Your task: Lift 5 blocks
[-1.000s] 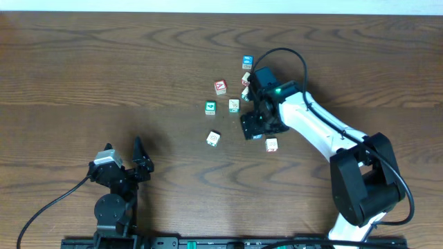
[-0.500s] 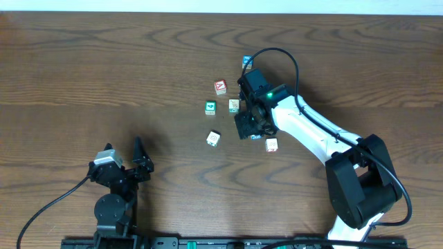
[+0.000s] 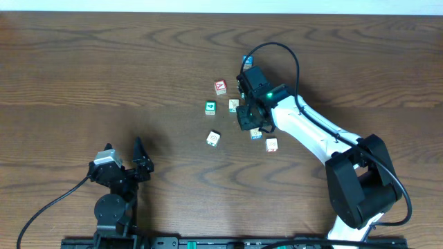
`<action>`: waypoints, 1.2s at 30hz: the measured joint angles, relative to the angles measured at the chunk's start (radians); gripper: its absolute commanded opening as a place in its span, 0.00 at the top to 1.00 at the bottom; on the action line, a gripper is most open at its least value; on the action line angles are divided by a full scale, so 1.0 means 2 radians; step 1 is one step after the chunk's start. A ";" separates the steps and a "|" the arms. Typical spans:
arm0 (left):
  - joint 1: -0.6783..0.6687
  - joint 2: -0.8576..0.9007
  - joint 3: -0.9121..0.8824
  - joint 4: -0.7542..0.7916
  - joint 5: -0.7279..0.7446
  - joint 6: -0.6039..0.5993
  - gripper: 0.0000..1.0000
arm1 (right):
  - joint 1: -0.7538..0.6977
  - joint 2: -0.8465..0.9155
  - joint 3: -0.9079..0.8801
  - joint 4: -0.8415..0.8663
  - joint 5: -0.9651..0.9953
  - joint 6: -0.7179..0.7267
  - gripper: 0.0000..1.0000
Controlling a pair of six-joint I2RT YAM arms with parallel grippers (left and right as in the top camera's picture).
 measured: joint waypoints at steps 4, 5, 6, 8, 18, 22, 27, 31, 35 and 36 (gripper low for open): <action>0.000 0.000 0.000 0.000 0.000 0.000 0.24 | 0.000 0.000 0.000 0.009 0.006 -0.002 0.98; 0.000 0.000 0.000 0.000 0.000 0.000 0.23 | 0.000 0.001 0.000 0.010 0.009 -0.002 0.99; 0.000 0.000 0.000 0.000 0.000 0.000 0.23 | 0.000 0.001 0.000 0.011 0.010 -0.002 0.99; 0.000 0.000 0.000 0.000 0.000 0.000 0.23 | 0.000 0.006 0.000 0.013 0.014 -0.003 0.99; 0.000 0.000 0.000 0.000 0.000 0.000 0.24 | 0.000 0.058 0.000 0.020 0.021 -0.003 0.99; 0.000 0.000 0.000 0.000 0.000 0.000 0.23 | 0.000 0.060 0.000 0.022 0.027 -0.003 0.99; 0.000 0.000 0.000 0.000 0.000 0.000 0.23 | -0.001 0.060 0.000 0.021 0.034 -0.003 0.99; 0.000 0.000 0.000 0.000 0.000 0.000 0.23 | -0.001 0.060 0.000 0.013 0.036 -0.001 0.99; 0.000 0.000 0.000 0.000 0.000 0.000 0.23 | -0.001 0.060 0.001 0.001 0.038 0.006 0.99; 0.000 0.000 0.000 0.000 0.000 0.000 0.24 | -0.001 0.060 0.001 -0.004 0.040 0.008 0.99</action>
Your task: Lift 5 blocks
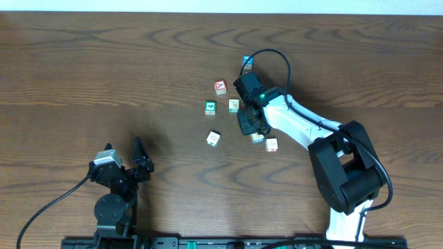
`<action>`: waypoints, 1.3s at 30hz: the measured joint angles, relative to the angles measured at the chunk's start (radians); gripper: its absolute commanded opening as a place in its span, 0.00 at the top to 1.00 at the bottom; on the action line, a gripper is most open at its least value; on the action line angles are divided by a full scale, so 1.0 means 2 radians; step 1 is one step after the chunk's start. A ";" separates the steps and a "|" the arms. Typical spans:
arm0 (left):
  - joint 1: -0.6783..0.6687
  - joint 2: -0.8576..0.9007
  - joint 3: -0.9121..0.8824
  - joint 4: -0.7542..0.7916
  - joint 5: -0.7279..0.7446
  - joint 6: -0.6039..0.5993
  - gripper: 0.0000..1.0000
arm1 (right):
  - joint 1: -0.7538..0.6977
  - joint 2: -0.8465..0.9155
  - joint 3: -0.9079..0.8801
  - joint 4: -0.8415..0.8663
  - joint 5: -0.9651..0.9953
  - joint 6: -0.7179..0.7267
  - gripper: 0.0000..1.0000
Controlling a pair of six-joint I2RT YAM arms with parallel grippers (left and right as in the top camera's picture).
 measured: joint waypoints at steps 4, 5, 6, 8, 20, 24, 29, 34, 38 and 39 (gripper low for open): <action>0.000 0.000 0.000 0.000 0.000 0.000 0.24 | 0.000 0.000 0.001 -0.011 0.005 0.007 0.99; 0.000 0.000 0.000 0.000 0.000 0.000 0.24 | 0.000 0.000 0.001 -0.013 0.006 0.010 0.99; 0.000 0.000 0.000 0.000 0.000 0.000 0.24 | 0.000 0.000 0.001 -0.016 0.007 0.014 0.99; 0.000 0.000 0.000 0.000 0.000 0.000 0.24 | 0.000 0.000 0.002 -0.022 0.008 0.022 0.99; 0.000 0.000 0.000 0.000 0.000 0.000 0.23 | 0.000 0.000 0.003 -0.050 0.013 0.069 0.99; 0.000 0.000 0.000 0.000 0.000 0.000 0.24 | 0.000 0.000 0.003 -0.055 0.014 0.079 0.99; 0.000 0.000 0.000 0.000 0.000 0.000 0.24 | 0.000 0.000 0.003 -0.062 0.015 0.086 0.99; 0.000 0.000 0.000 0.000 0.000 0.000 0.23 | 0.000 0.000 0.004 -0.068 0.015 0.092 0.99; 0.000 0.000 0.000 0.000 0.000 0.000 0.23 | 0.000 0.000 0.004 -0.071 0.015 0.095 0.99; 0.000 0.000 0.000 0.000 0.000 0.000 0.23 | 0.000 0.000 0.004 -0.074 0.015 0.097 0.99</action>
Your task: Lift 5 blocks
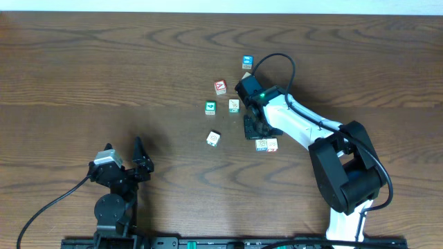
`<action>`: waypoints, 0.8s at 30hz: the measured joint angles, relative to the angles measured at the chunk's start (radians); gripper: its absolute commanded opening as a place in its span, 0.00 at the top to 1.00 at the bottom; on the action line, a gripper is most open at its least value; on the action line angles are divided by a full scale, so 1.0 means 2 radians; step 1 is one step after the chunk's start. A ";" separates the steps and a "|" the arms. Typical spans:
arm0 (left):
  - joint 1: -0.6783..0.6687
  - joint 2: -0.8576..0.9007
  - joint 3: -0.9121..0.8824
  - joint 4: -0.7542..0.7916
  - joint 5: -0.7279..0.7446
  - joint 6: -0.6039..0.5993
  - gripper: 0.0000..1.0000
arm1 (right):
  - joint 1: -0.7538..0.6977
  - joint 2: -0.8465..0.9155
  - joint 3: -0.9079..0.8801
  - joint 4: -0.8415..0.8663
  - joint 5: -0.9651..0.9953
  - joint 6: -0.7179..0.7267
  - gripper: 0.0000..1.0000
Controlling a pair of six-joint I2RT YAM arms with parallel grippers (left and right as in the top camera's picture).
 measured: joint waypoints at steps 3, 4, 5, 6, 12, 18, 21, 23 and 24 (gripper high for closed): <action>0.000 0.000 0.000 0.000 0.000 0.000 0.24 | 0.000 0.000 0.000 -0.002 0.000 0.004 0.99; 0.000 0.000 0.000 0.000 0.000 0.000 0.24 | 0.000 0.000 0.000 -0.002 0.000 0.006 0.99; 0.000 0.000 0.000 0.000 0.000 0.000 0.24 | 0.000 0.000 0.000 -0.002 0.000 0.007 0.99; 0.000 0.000 0.000 0.000 0.000 0.000 0.24 | 0.000 0.000 0.000 -0.002 0.000 0.009 0.99; 0.000 0.000 0.000 0.000 0.000 0.000 0.24 | 0.000 0.000 0.000 0.015 0.004 0.009 0.86; 0.000 0.000 0.000 0.000 0.000 0.000 0.24 | -0.004 0.000 0.000 0.078 0.007 -0.022 0.72; 0.000 0.000 0.000 0.000 0.000 0.000 0.23 | -0.012 0.000 0.000 0.100 0.007 -0.044 0.80; 0.000 0.000 0.000 0.000 0.000 0.000 0.23 | -0.019 0.000 0.000 0.113 0.007 -0.056 0.76; 0.000 0.000 0.000 0.000 0.000 0.000 0.23 | -0.025 0.000 0.000 0.121 0.007 -0.061 0.68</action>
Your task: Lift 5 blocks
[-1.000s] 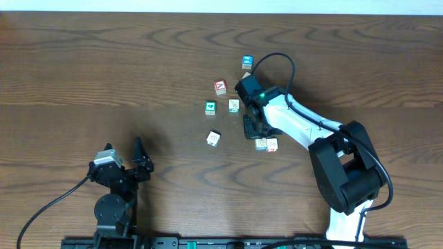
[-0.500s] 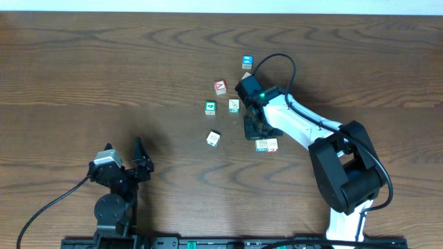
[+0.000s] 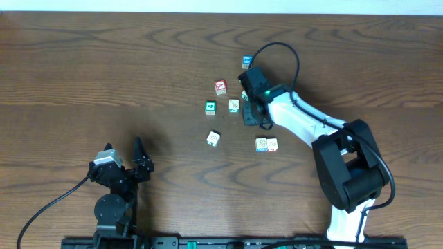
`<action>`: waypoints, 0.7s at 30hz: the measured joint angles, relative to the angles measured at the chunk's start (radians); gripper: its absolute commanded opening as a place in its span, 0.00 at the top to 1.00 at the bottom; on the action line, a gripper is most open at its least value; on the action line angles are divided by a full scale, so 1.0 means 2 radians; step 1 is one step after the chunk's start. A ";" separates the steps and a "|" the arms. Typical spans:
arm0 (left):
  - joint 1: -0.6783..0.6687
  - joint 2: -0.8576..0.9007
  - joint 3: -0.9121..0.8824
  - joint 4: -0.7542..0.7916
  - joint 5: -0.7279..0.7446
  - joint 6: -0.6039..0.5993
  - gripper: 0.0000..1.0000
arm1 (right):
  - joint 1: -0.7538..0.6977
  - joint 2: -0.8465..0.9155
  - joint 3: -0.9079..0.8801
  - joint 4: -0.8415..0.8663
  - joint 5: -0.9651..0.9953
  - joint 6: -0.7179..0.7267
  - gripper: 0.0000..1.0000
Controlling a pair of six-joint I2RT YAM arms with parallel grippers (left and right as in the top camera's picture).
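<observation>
Several small picture blocks lie scattered at the table's middle: a blue one (image 3: 246,61), a red one (image 3: 220,86), a green one (image 3: 210,107), a tan-green one (image 3: 234,105), a white-orange one (image 3: 213,138), and a pair touching side by side, tan (image 3: 261,144) and orange (image 3: 272,144). My right gripper (image 3: 250,115) hangs low just right of the tan-green block, and its fingers look open with nothing in them. My left gripper (image 3: 142,159) rests folded at the front left, far from the blocks, apparently open and empty.
The right arm's white link (image 3: 304,124) and its black cable (image 3: 280,52) reach across the table's right side, over the area right of the blocks. The left arm's base (image 3: 111,207) sits at the front edge.
My right gripper has moved back and slightly left, away from the tan and orange pair to a spot beside the tan-green block. The pair lies where it was. The left arm is unchanged.
My right gripper stood over a tan block just behind the orange one. That block then lay nearer the front, half under the gripper, and afterwards uncovered, touching the orange block. Now the gripper is away from it, farther back. The left arm stayed parked.
</observation>
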 measured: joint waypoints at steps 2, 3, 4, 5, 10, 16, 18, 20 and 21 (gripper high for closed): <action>0.000 0.000 0.000 0.000 0.000 0.000 0.23 | -0.011 0.000 0.000 0.010 -0.001 -0.013 0.48; 0.000 0.000 0.000 0.000 0.000 0.000 0.24 | -0.019 0.000 0.000 0.014 -0.003 -0.024 0.41; 0.000 0.000 0.000 0.000 0.000 0.000 0.23 | -0.025 0.000 0.000 0.015 -0.006 -0.035 0.33; 0.000 0.000 0.000 0.000 0.000 0.000 0.24 | -0.031 0.000 0.000 0.015 -0.007 -0.044 0.26; 0.000 0.000 0.000 0.000 0.000 0.000 0.23 | -0.055 0.000 0.000 0.015 -0.028 -0.095 0.16; 0.000 0.000 0.000 0.000 0.000 0.000 0.23 | -0.058 0.000 0.011 0.025 -0.048 -0.128 0.07; 0.000 0.000 0.000 0.000 0.000 0.000 0.23 | -0.058 0.000 0.018 0.031 -0.054 -0.140 0.04; 0.000 0.000 0.000 0.000 0.000 0.000 0.23 | -0.058 0.000 0.028 0.032 -0.055 -0.144 0.04; 0.000 0.000 0.000 0.000 0.000 0.000 0.24 | -0.058 0.000 0.035 0.031 -0.049 -0.141 0.04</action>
